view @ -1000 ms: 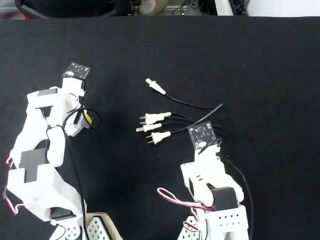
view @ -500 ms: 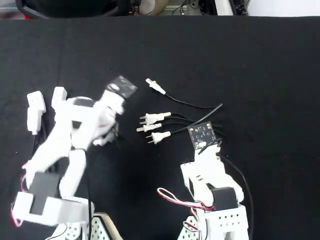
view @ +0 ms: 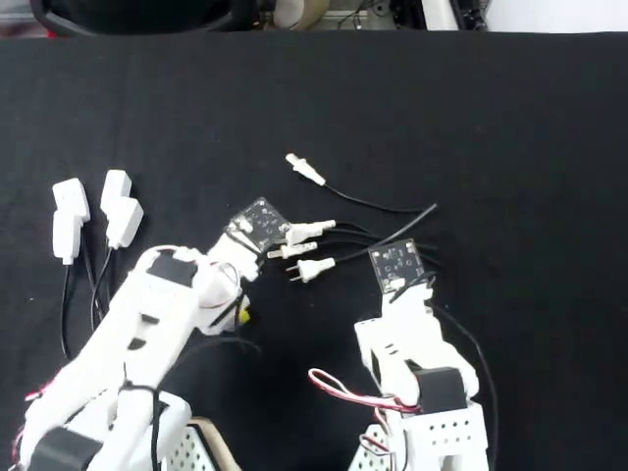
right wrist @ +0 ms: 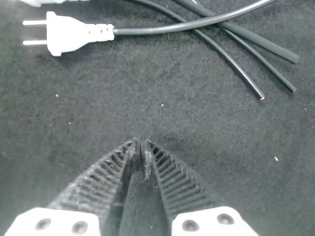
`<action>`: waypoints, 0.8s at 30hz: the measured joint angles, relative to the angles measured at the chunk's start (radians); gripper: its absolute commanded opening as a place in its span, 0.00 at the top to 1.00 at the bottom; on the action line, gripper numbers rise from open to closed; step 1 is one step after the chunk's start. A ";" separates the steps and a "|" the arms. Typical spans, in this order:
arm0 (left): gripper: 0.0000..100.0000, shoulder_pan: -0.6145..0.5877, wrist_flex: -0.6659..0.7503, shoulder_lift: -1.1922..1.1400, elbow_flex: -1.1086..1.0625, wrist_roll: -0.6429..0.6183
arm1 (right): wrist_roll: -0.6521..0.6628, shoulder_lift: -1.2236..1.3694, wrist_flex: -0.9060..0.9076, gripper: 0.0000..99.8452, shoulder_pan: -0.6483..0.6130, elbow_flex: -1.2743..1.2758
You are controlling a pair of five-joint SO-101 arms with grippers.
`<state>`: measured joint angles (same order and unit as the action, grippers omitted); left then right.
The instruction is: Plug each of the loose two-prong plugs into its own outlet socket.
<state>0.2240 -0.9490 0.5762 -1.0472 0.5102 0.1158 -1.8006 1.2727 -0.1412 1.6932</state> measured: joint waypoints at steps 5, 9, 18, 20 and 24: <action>0.65 0.000 -0.014 0.109 -0.054 -0.023 | -0.005 0.000 0.000 0.99 0.000 0.000; 0.64 0.000 -0.080 0.224 -0.063 -0.060 | -0.005 0.000 0.000 0.99 0.000 0.000; 0.64 -0.023 -0.207 0.631 -0.176 -0.138 | -0.005 0.000 0.000 0.99 0.000 0.000; 0.64 -0.071 -0.233 0.749 -0.215 -0.144 | -0.005 0.000 0.000 0.99 0.000 0.000; 0.64 -0.206 -0.310 0.997 -0.287 -0.147 | -0.095 0.000 0.000 0.99 0.028 -0.003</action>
<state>0.0184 -1.2589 1.5735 -1.3341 0.3629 0.0207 -1.8006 1.2727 -0.1135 1.6901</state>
